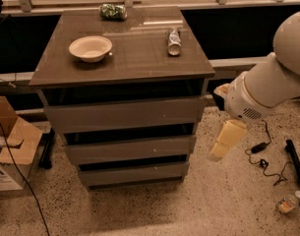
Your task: Open middle drawer
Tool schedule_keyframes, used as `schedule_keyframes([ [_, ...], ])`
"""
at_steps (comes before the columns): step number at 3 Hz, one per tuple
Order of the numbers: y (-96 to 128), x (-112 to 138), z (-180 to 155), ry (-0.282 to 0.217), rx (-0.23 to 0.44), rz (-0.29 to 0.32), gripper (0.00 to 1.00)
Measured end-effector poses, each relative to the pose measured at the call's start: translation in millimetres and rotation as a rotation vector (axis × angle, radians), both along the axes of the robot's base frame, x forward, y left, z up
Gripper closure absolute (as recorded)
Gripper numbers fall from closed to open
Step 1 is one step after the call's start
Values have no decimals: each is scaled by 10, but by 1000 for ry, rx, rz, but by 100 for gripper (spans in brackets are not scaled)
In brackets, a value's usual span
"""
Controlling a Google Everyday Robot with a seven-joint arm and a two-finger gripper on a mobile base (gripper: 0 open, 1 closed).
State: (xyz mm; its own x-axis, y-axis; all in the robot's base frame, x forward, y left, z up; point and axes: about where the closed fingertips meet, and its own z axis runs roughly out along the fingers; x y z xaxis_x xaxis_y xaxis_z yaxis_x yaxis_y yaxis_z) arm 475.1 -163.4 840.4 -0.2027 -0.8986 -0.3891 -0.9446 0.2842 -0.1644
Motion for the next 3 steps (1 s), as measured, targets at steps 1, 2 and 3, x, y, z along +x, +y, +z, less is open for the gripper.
schedule_keyframes([
  [1,154,52,-107,3,7,16,0],
  [2,407,163,-425,17,44,47,0],
  [3,590,306,-948,10,152,35,0],
])
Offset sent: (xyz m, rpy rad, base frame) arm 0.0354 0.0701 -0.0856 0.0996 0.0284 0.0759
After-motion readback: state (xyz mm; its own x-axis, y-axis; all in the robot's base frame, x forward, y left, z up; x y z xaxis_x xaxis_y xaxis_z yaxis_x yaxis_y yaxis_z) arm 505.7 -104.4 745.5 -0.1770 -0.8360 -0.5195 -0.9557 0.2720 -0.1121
